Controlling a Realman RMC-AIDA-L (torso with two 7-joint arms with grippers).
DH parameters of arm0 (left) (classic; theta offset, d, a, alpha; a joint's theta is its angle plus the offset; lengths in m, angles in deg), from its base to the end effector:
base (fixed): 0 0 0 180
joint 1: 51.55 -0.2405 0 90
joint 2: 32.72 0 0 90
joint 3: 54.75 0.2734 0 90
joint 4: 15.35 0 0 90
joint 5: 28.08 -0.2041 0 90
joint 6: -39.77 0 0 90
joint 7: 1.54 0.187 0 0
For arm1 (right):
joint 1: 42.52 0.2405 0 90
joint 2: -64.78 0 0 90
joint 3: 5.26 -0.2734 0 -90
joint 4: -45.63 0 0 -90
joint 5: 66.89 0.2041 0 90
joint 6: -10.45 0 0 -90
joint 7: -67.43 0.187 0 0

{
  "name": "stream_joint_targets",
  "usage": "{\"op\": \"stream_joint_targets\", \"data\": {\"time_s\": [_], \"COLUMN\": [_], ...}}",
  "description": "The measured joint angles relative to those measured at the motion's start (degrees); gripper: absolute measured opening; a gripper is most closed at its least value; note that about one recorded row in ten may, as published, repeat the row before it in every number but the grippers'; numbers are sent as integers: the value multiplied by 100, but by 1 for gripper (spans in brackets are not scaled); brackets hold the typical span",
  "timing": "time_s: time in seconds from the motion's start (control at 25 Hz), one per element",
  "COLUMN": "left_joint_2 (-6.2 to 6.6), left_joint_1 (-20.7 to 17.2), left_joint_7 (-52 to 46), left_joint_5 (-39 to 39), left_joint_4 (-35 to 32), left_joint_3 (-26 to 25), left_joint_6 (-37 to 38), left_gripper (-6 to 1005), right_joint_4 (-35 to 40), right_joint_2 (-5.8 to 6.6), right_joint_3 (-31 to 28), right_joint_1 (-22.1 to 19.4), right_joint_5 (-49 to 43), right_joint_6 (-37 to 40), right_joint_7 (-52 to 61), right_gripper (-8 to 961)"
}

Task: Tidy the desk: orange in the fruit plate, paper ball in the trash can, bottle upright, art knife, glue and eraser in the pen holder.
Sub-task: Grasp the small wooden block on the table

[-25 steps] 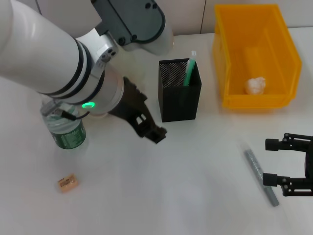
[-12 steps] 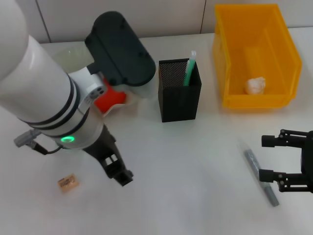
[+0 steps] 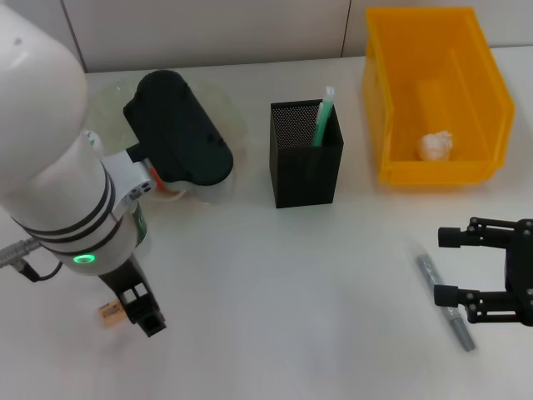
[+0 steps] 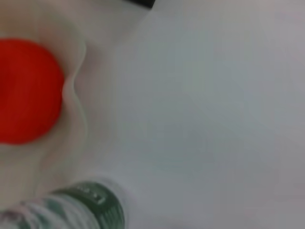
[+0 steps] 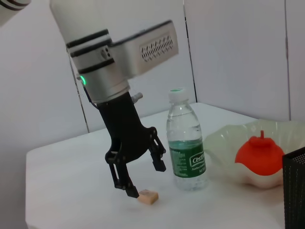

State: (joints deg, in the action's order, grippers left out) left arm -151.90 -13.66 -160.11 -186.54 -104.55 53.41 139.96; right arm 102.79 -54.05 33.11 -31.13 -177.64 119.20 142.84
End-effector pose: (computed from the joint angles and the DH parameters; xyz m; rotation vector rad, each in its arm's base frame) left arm -0.1776 0.3145 -0.0794 -2.5892 -0.4607 1.0225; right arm 0.2945 0.2468 0.0153 -2.7390 0.4696 0.7051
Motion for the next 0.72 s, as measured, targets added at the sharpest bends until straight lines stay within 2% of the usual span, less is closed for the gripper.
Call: {"op": "stream_joint_targets", "data": {"time_s": [0.28, 0.72], "left_joint_2": [6, 22], "left_joint_1": [-41, -177], "left_joint_7": [158, 417], "left_joint_5": [-132, -133], "left_joint_4": [307, 323], "left_joint_3": [12, 36], "left_joint_6": [-88, -375], "left_gripper": [826, 821], "right_joint_4": [-17, -92], "right_joint_2": [-8, -9], "right_joint_3": [21, 4], "right_joint_1": [12, 73], "right_joint_5": [-11, -72], "right_joint_6": [-12, -12], "right_joint_7": [0, 11], "right_gripper": [747, 746]}}
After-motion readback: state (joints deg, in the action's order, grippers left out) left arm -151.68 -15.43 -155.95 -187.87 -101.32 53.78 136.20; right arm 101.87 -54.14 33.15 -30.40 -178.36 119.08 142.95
